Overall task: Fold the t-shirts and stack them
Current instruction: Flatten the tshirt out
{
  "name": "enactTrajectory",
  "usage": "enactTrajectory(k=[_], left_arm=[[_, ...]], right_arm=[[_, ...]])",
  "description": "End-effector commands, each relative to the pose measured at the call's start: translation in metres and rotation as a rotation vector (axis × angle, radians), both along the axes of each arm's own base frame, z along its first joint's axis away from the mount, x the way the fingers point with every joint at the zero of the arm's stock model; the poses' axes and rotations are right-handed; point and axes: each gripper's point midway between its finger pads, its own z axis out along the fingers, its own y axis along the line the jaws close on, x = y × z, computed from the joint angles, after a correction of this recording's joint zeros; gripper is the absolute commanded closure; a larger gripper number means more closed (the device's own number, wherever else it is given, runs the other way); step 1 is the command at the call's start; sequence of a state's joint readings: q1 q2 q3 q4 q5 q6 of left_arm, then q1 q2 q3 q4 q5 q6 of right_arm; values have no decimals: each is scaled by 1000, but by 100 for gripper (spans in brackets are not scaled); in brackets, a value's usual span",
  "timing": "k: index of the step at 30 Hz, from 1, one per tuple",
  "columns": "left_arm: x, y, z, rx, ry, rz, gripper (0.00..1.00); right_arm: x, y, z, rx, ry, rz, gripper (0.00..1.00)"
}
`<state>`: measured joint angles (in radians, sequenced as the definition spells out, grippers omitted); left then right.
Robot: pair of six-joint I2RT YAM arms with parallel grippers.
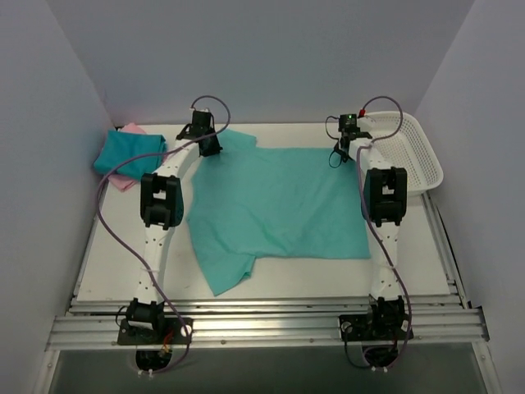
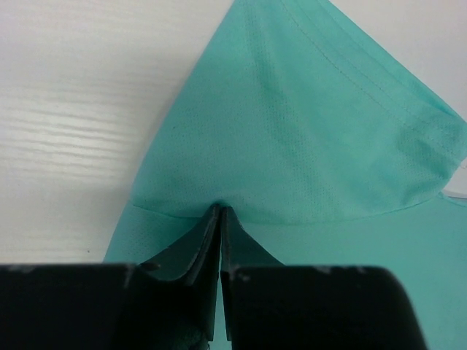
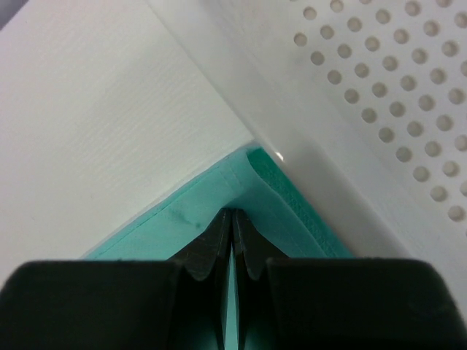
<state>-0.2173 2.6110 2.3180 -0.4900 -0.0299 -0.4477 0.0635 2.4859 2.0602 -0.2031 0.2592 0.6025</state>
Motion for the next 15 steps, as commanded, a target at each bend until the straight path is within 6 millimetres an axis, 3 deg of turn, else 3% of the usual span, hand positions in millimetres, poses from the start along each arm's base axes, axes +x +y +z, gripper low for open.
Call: enactTrajectory(k=[1, 3, 5, 8, 9, 10, 11, 13, 14, 15], left_arm=[[8, 19, -1, 21, 21, 17, 87], [13, 20, 2, 15, 3, 23, 87], [18, 25, 7, 11, -19, 34, 87], [30, 36, 20, -3, -65, 60, 79], [32, 40, 25, -4, -76, 67, 57], [34, 43, 36, -10, -95, 74, 42], [36, 47, 42, -14, -109, 77, 32], [38, 56, 54, -21, -137, 89, 9], [41, 59, 81, -29, -191, 95, 5], [40, 68, 86, -24, -199, 103, 3]], right_arm=[[7, -4, -2, 19, 14, -2, 100], [13, -6, -7, 30, 5, 1, 100], [27, 0, -3, 65, -44, 31, 100], [45, 14, 10, 115, -131, 114, 100], [48, 15, 14, 120, -147, 120, 94], [50, 16, 18, 122, -161, 125, 86], [53, 17, 32, 127, -198, 132, 63], [56, 19, 49, 126, -235, 138, 43], [58, 21, 73, 124, -279, 147, 34], [57, 22, 82, 119, -291, 151, 29]])
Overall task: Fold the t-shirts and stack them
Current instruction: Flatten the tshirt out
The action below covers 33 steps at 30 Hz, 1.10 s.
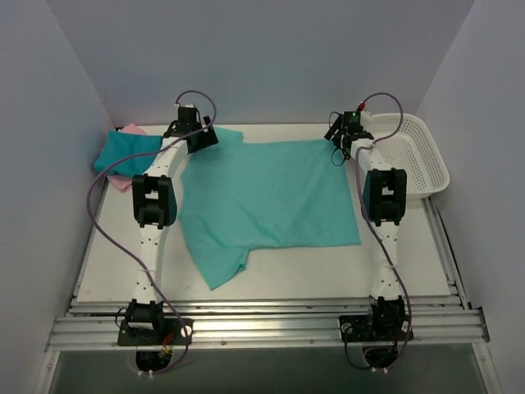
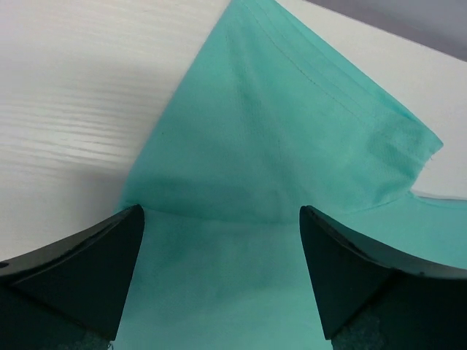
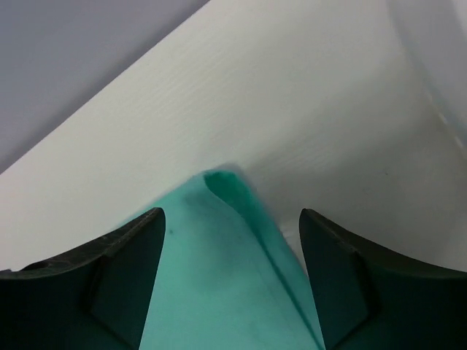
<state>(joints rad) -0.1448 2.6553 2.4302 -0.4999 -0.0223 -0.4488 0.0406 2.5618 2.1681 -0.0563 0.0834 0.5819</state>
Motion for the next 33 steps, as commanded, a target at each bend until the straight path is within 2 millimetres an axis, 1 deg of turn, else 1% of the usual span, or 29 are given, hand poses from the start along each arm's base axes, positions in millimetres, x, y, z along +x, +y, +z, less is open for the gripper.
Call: enactTrajectory(k=[1, 2, 4, 5, 7, 8, 9, 10, 11, 12, 13, 14, 15, 16, 17, 18, 19, 20, 21, 22, 23, 24, 25, 26, 27, 29, 30, 31, 33], left_arm=[[13, 30, 101, 3, -195, 42, 3], [12, 36, 112, 22, -205, 47, 5], [7, 55, 163, 26, -273, 73, 5], [1, 61, 177, 30, -275, 82, 5], [-17, 69, 223, 30, -324, 98, 5], [-24, 70, 235, 35, -340, 102, 5], [-33, 69, 248, 31, -358, 98, 5], [-53, 66, 262, 28, -370, 89, 5], [-60, 65, 273, 21, -406, 89, 5], [-71, 63, 280, 14, -420, 87, 5], [-95, 62, 312, 1, -480, 83, 6], [-107, 60, 284, -3, -425, 88, 6], [-121, 59, 282, -8, -415, 93, 6], [-146, 57, 301, -15, -449, 94, 6], [-166, 44, 258, -13, -351, 86, 6], [-182, 48, 248, 20, -328, 131, 5], [-207, 43, 255, 27, -340, 135, 5], [-226, 25, 238, 17, -291, 125, 5], [-248, 23, 201, 37, -212, 137, 4], [-268, 15, 201, 17, -214, 127, 2], [-288, -13, 189, -8, -193, 76, 1], [-311, -19, 157, 16, -128, 65, 1], [-328, -20, 156, 29, -137, 79, 1], [-343, -29, 145, 12, -115, 81, 1], [-371, -46, 118, 30, -67, 22, 1], [-398, -54, 108, -3, -76, 27, 5], [-419, -69, 102, -16, -65, -18, 5], [-439, -65, 97, 1, -36, -33, 4], [-455, -69, 111, -8, -125, -6, 4]], right_arm=[[7, 4, 78, -3, -142, 32, 27], [6, 7, 108, -10, -187, 40, 26], [-1, 9, 137, -38, -221, 57, 26], [-8, 12, 173, -46, -274, 62, 25], [-23, 13, 189, -61, -276, 67, 25], [-36, 14, 220, -64, -313, 65, 25], [-49, 13, 212, -67, -281, 61, 25], [-59, 11, 217, -67, -282, 59, 25], [-77, 11, 245, -69, -324, 57, 25], [-90, 11, 248, -74, -321, 55, 25], [-108, 5, 219, -91, -253, 36, 24], [-129, 3, 242, -89, -291, 23, 21], [-143, 4, 238, -78, -283, 20, 21], [-164, 4, 202, -74, -208, 19, 21], [-184, 4, 217, -59, -241, 9, 20], [-197, 7, 212, -32, -236, -5, 20], [-212, 17, 200, -23, -206, 6, 20], [-235, 17, 190, -43, -183, -14, 21], [-248, 22, 186, -57, -172, -14, 21], [-270, 40, 191, -57, -173, 14, 21], [-290, 36, 169, -99, -129, -22, 21], [-303, 40, 164, -96, -125, -22, 21], [-324, 54, 172, -53, -157, 1, 21], [-337, 59, 167, -52, -157, 16, 21], [-355, 58, 147, -66, -126, 20, 20], [-391, 59, 142, -37, -126, 16, 8], [-404, 52, 129, -54, -106, 1, 4], [-419, 46, 131, -30, -117, -2, 1], [-431, 56, 124, 25, -119, 56, 0]])
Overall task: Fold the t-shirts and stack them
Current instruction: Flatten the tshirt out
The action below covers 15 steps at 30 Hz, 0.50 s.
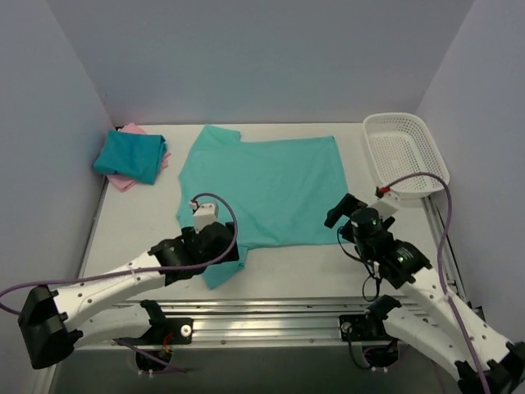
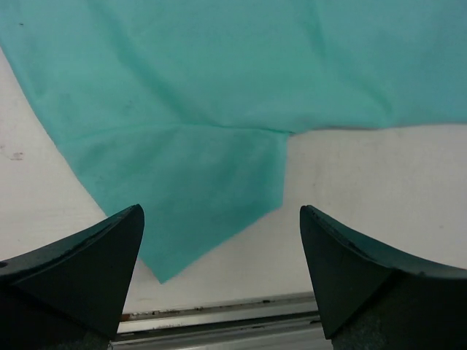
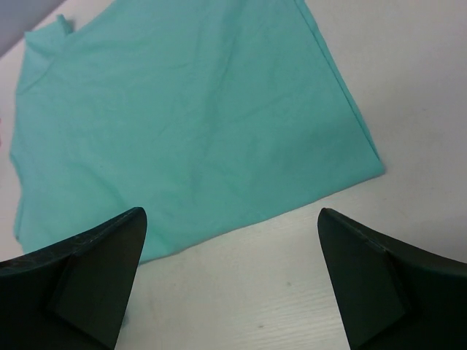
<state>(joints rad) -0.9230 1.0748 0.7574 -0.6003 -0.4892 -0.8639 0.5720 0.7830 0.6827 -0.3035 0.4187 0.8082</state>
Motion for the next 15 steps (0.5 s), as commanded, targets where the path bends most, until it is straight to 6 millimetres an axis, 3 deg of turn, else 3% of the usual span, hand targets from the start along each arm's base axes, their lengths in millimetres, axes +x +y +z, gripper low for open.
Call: enactTrajectory(k=[1, 2, 3, 4, 5, 6, 7, 8, 10, 11, 12, 13, 14, 15], left_arm=[[-26, -19, 55, -165, -218, 57, 1], [-22, -21, 71, -161, -323, 53, 11], [-24, -30, 81, -168, -384, 7, 14], [-21, -58, 111, -317, -469, -22, 17], [-19, -61, 102, -211, -548, -136, 18], [-21, -74, 108, -279, -593, -198, 6], [-17, -78, 141, -477, -684, -150, 5], [-16, -72, 111, -508, -671, -147, 6], [-7, -73, 125, -691, -718, -170, 6], [14, -60, 117, -672, -711, -135, 6], [20, -67, 129, -675, -696, -165, 6], [27, -62, 102, -524, -604, -149, 6], [30, -57, 96, -449, -555, -103, 6], [40, -53, 122, -438, -533, 14, 5]], right_arm=[[-21, -11, -2, 61, -26, -47, 0], [-21, -7, 0, 63, -39, -17, 0], [-17, -2, 5, 77, -62, -4, 1], [-13, -1, 6, 60, -60, -8, 1], [-8, -1, 9, 50, -63, -16, 1], [-2, 1, 13, 47, -71, -24, 1], [5, 8, 15, 37, -67, -7, 3], [10, 14, 19, 39, -80, 15, 3], [23, 30, 29, 62, -128, 65, 4], [25, 42, 28, 86, -131, 125, 3], [28, 46, 30, 95, -136, 134, 3], [33, 48, 22, 83, -104, 133, 2], [35, 54, 25, 80, -95, 168, 1], [33, 50, 15, 29, -41, 158, 1]])
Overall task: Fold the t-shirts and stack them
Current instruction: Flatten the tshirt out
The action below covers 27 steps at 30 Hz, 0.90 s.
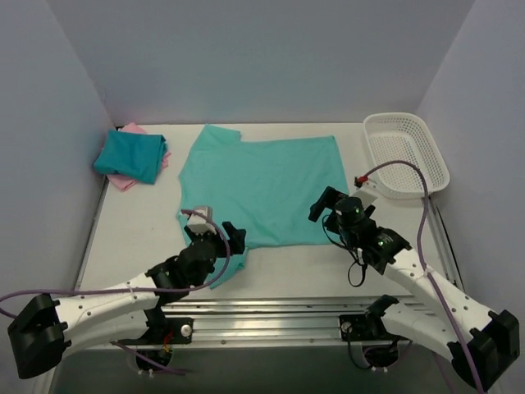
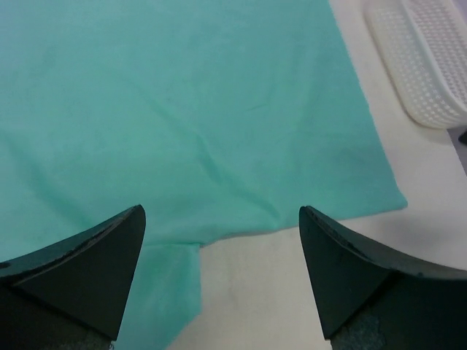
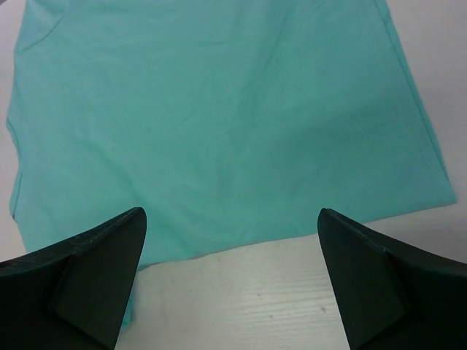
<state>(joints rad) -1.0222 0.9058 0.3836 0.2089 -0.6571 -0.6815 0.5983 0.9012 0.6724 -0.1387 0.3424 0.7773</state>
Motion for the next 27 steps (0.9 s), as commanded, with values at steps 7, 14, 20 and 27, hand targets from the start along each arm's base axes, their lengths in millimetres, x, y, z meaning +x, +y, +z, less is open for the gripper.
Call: enactTrajectory(k=[7, 14, 20, 27], left_arm=[[-14, 51, 12, 97, 225, 387, 6], [-50, 48, -33, -78, 413, 301, 5], [-73, 80, -62, 52, 539, 452, 0], [-89, 69, -87, 4, 617, 413, 6]], right_arm=[[37, -32, -67, -22, 248, -41, 0], [24, -108, -113, -90, 431, -318, 0], [-3, -110, -104, -50, 452, -366, 1], [-22, -115, -85, -47, 426, -385, 3]])
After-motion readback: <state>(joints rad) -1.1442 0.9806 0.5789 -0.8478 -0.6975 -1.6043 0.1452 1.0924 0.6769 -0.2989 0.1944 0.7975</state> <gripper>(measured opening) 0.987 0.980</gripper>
